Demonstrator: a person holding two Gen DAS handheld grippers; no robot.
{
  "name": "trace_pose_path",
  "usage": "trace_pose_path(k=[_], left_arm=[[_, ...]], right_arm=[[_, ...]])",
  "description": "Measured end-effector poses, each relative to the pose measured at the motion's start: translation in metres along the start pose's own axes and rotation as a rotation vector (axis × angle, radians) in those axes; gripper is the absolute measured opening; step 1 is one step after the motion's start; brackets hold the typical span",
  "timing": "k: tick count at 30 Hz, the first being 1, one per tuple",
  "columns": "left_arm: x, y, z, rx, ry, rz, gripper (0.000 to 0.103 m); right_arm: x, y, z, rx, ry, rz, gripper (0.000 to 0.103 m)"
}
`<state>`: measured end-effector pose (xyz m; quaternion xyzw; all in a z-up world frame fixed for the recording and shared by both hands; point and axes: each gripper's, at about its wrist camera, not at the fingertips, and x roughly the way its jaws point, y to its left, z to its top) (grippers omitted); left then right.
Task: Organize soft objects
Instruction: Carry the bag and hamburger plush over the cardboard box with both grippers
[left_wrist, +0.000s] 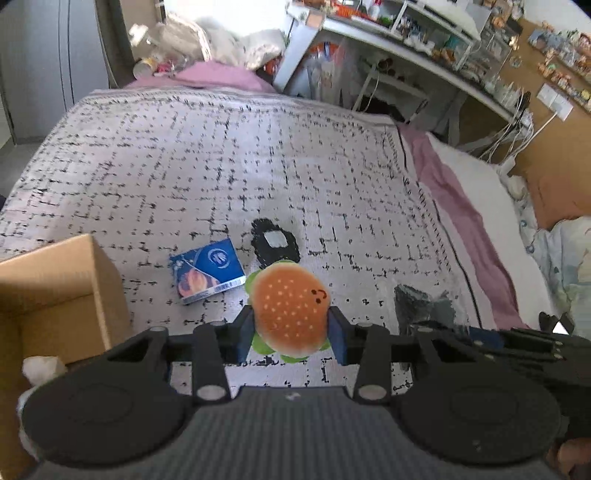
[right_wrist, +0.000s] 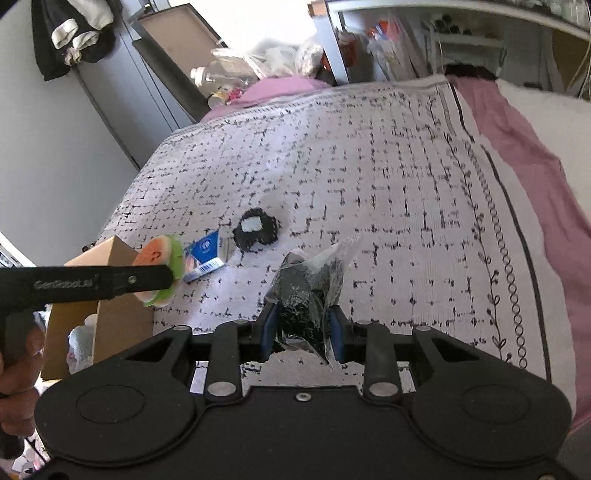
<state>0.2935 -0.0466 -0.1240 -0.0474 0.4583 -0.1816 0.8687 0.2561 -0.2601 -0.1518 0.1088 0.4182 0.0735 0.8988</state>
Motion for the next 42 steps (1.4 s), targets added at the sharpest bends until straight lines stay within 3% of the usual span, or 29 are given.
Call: trace_pose_path(k=[15, 23, 28, 42], left_arm=[[-0.067, 0.032, -0.018, -0.022, -0.118, 0.017, 0.041], [-0.09, 0.055, -0.031, -0.065, -0.16, 0.052, 0.041], [-0.103, 0.075, -0.038, -0.095, -0.176, 0.081, 0.041], [-0.126, 0.125, -0.061, -0.195, -0.228, 0.137, 0.041]], right_arm=[[-0.025, 0.038, 0.002, -0.062, -0.087, -0.001, 0.03], [-0.036, 0.066, -0.002, -0.129, -0.129, 0.063, 0.03], [-0.038, 0.085, -0.005, -0.161, -0.132, 0.114, 0.03], [-0.029, 0.138, 0.0, -0.246, -0.119, 0.15, 0.03]])
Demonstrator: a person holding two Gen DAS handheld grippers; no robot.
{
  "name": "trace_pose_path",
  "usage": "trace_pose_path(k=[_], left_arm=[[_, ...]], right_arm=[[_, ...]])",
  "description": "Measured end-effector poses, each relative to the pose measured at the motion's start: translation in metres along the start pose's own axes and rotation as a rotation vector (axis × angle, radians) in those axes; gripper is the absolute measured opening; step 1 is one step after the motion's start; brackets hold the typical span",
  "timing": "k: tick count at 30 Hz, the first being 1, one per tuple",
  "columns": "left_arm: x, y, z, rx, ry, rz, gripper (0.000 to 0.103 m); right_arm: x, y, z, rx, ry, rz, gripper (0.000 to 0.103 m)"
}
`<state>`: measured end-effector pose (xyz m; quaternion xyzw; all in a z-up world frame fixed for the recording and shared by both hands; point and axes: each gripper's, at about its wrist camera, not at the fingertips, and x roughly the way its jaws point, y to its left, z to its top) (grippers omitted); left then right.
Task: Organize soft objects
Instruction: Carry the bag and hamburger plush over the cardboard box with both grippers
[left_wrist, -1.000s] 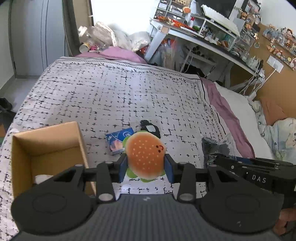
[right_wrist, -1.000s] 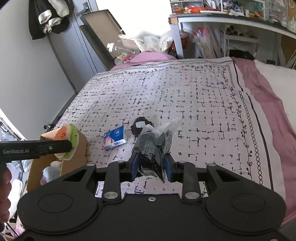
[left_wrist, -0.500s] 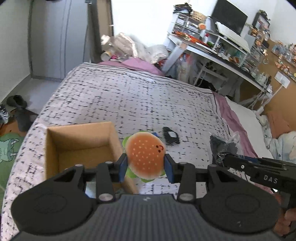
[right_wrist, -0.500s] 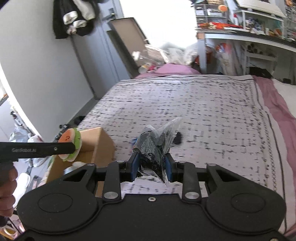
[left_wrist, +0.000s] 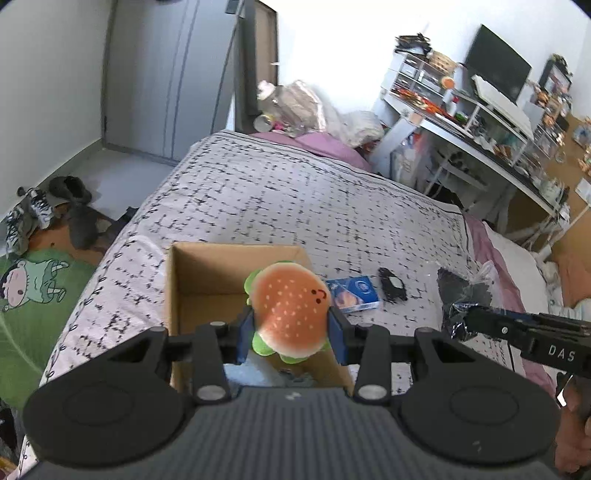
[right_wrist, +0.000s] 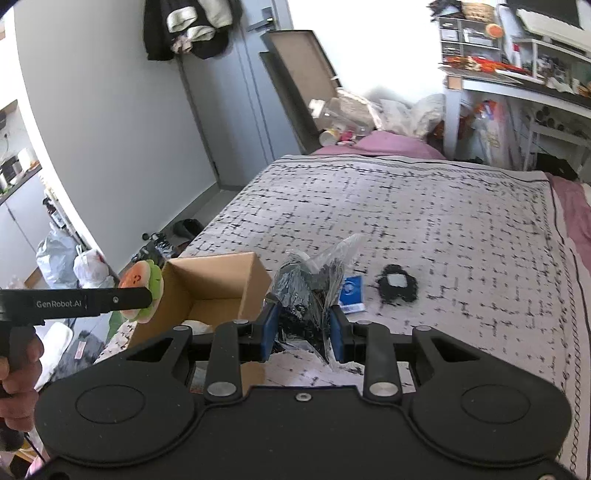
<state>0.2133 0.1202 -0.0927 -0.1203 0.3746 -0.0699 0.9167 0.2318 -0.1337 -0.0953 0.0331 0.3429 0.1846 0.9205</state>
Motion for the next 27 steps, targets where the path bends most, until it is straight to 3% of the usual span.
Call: trace_pose_path(k=[14, 23, 26, 27], left_arm=[[0.014, 0.057, -0.014, -0.092, 0.012, 0.005, 0.041], [0.028, 0.068, -0.012, -0.119, 0.004, -0.027, 0.041], [0.032, 0.068, -0.01, -0.13, -0.007, -0.03, 0.041], [0.034, 0.069, -0.01, -0.132, -0.007, -0.032, 0.041]], right_arm=[[0.043, 0.047, 0.006, -0.068, 0.068, 0.028, 0.03], [0.072, 0.066, 0.007, -0.075, 0.107, 0.06, 0.03], [0.079, 0.071, 0.005, -0.061, 0.129, 0.077, 0.035], [0.08, 0.072, 0.005, -0.063, 0.13, 0.081, 0.045]])
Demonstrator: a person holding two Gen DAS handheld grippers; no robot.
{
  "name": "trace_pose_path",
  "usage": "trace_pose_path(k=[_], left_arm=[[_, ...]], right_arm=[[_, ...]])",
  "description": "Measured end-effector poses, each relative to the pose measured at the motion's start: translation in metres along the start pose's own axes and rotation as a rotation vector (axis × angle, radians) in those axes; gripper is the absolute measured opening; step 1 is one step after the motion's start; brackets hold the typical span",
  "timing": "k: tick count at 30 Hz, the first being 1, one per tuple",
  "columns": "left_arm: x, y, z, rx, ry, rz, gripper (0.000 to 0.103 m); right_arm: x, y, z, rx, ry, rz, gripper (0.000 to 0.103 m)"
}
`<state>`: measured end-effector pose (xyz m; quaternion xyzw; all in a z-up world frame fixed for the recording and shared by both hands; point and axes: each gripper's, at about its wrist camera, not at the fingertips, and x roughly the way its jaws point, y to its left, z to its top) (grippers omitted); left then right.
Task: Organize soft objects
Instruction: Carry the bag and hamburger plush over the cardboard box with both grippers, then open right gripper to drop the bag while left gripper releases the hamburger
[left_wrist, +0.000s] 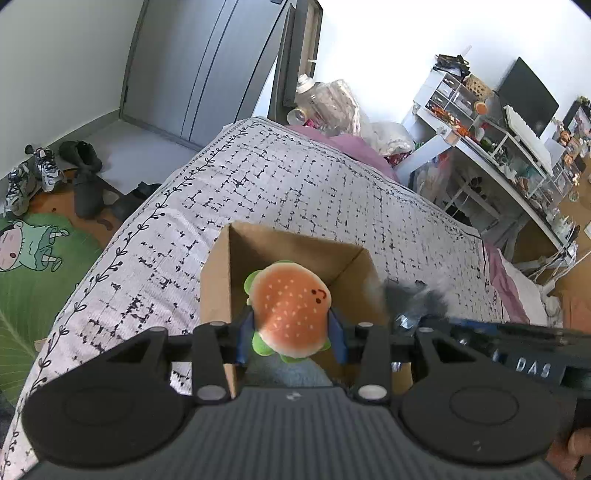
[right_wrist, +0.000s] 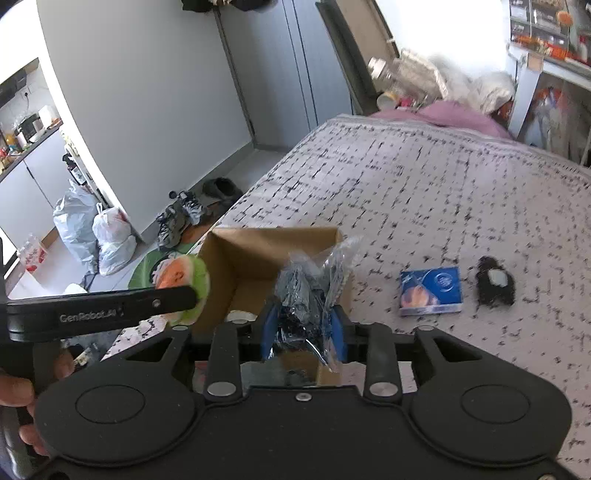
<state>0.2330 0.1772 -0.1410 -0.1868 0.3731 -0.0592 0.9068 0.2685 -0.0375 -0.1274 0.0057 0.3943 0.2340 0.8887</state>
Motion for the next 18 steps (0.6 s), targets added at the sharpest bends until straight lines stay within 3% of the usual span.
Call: trace_pose_path(k=[2, 13, 16, 18], left_arm=[[0.004, 0.0, 0.001, -0.001, 0.004, -0.005, 0.041], [0.018, -0.014, 0.004, 0.021, 0.018, -0.013, 0.042], [0.018, -0.021, 0.006, 0.035, 0.004, -0.015, 0.047], [0.016, -0.026, 0.01, 0.041, -0.006, -0.016, 0.056]], right_arm=[[-0.002, 0.0, 0.0, -0.013, -0.019, -0.015, 0.057], [-0.01, -0.025, -0.006, 0.024, -0.012, -0.072, 0.057], [-0.015, -0.033, -0.009, 0.037, -0.015, -0.085, 0.057], [-0.019, -0.04, -0.01, 0.048, -0.015, -0.089, 0.057]])
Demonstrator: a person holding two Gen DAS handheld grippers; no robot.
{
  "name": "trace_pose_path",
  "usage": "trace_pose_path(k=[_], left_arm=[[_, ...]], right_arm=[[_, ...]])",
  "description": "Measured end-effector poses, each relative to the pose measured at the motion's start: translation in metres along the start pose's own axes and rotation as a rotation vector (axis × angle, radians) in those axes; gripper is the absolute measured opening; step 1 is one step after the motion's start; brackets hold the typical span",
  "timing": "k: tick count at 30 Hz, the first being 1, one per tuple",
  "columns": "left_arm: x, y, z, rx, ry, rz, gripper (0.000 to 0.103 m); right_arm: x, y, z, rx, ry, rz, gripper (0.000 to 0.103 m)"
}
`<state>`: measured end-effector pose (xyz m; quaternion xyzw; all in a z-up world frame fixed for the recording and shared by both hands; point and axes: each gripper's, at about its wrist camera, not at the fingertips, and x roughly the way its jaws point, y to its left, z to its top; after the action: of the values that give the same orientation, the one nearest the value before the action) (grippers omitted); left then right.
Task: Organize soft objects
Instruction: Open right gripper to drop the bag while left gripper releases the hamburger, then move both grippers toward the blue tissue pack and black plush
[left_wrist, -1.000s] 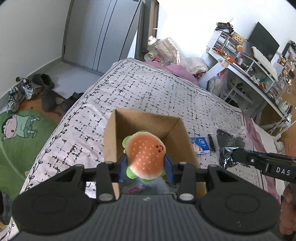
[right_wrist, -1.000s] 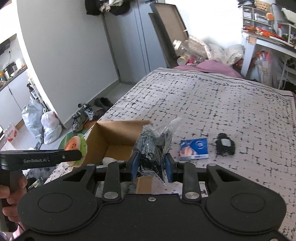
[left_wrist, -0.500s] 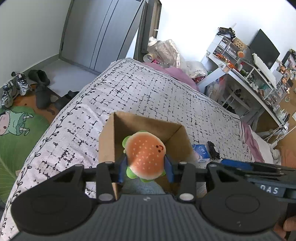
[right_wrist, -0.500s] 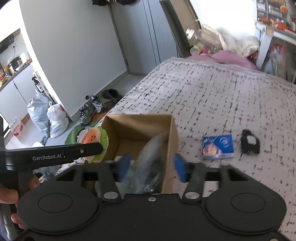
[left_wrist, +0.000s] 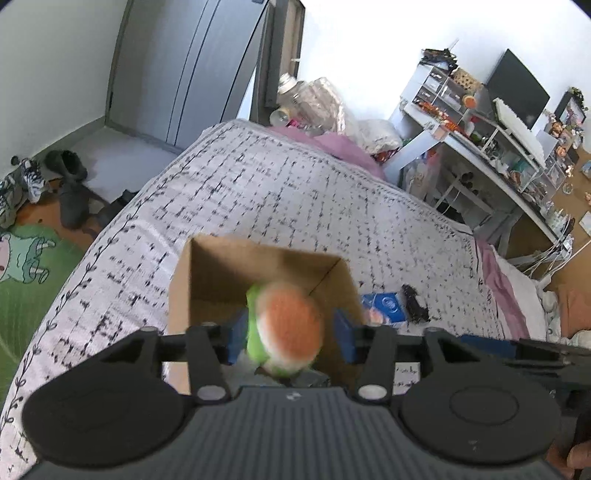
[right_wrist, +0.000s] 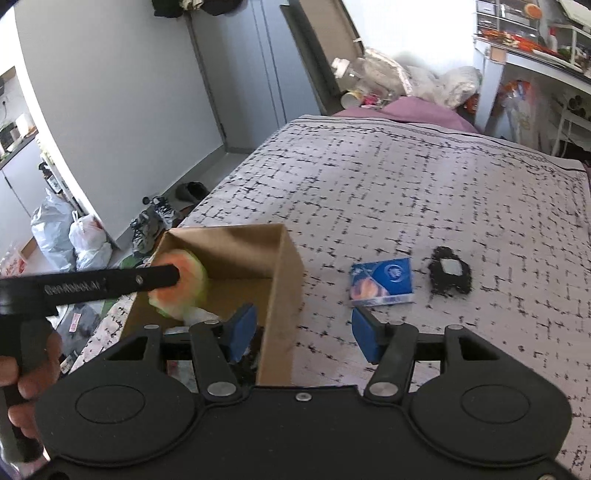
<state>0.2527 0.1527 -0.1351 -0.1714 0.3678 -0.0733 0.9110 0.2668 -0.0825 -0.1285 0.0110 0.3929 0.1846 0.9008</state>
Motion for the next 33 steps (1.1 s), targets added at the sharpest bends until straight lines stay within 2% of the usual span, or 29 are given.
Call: trace_pose_path(k=[2, 4, 14, 16, 18, 20, 23, 29, 33], left_arm=[[-0.004, -0.005, 0.004, 0.011, -0.015, 0.017, 0.068], [-0.009, -0.01, 0.006, 0.021, -0.031, 0.023, 0.071], [-0.018, -0.038, -0.003, 0.081, 0.015, 0.061, 0.072], [-0.018, -0.044, -0.007, 0.093, 0.032, 0.067, 0.072], [-0.018, -0.051, -0.008, 0.112, 0.047, 0.074, 0.072], [-0.019, -0.057, -0.008, 0.127, 0.053, 0.085, 0.078], [-0.023, -0.067, -0.008, 0.141, 0.043, 0.097, 0.085], [-0.029, -0.09, -0.007, 0.183, 0.032, 0.099, 0.086], [-0.028, -0.1, -0.009, 0.192, 0.041, 0.103, 0.086]], right_arm=[[-0.004, -0.007, -0.001, 0.011, -0.004, -0.005, 0.057], [-0.009, -0.013, -0.003, 0.026, -0.011, -0.004, 0.057], [-0.026, -0.038, -0.018, 0.074, -0.018, -0.003, 0.063], [-0.032, -0.041, -0.018, 0.08, -0.029, -0.003, 0.068], [-0.038, -0.045, -0.018, 0.083, -0.048, -0.005, 0.08], [-0.044, -0.05, -0.019, 0.085, -0.064, -0.005, 0.084], [-0.051, -0.057, -0.019, 0.099, -0.077, -0.004, 0.088], [-0.061, -0.071, -0.023, 0.129, -0.104, -0.019, 0.098], [-0.066, -0.08, -0.027, 0.146, -0.111, -0.021, 0.098]])
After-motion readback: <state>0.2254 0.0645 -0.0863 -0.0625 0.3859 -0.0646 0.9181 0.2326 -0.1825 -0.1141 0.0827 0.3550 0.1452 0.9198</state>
